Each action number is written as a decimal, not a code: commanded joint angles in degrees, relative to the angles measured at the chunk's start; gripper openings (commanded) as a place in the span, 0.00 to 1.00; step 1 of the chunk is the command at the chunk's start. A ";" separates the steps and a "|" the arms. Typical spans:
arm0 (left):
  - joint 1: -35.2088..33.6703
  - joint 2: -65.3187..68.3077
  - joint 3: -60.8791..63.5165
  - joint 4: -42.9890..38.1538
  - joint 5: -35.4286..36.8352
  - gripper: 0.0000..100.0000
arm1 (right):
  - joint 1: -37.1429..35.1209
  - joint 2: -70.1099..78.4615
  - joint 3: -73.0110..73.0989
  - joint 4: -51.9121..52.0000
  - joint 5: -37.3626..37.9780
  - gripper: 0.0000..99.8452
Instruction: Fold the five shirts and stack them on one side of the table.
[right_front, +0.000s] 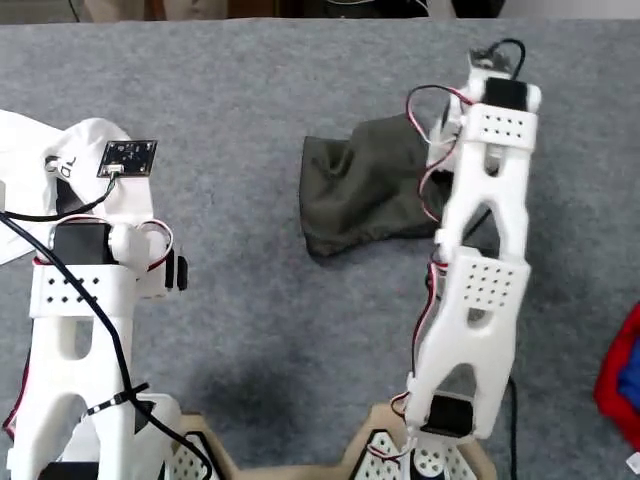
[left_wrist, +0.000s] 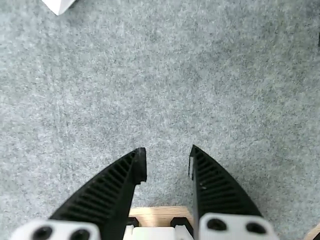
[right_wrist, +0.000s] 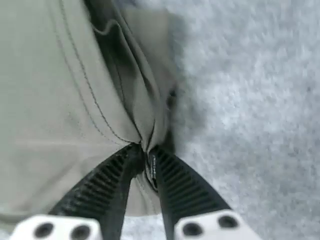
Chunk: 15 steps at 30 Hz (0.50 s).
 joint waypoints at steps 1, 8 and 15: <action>-0.35 -1.10 -0.09 -0.62 -0.26 0.16 | 1.54 -0.48 2.59 0.97 1.14 0.00; -0.35 -1.10 -0.09 -0.70 -0.35 0.16 | 1.54 -0.48 1.71 0.79 1.05 0.01; -0.35 -1.10 -0.09 -0.70 -0.35 0.16 | 4.00 -0.92 1.71 1.14 -4.57 0.22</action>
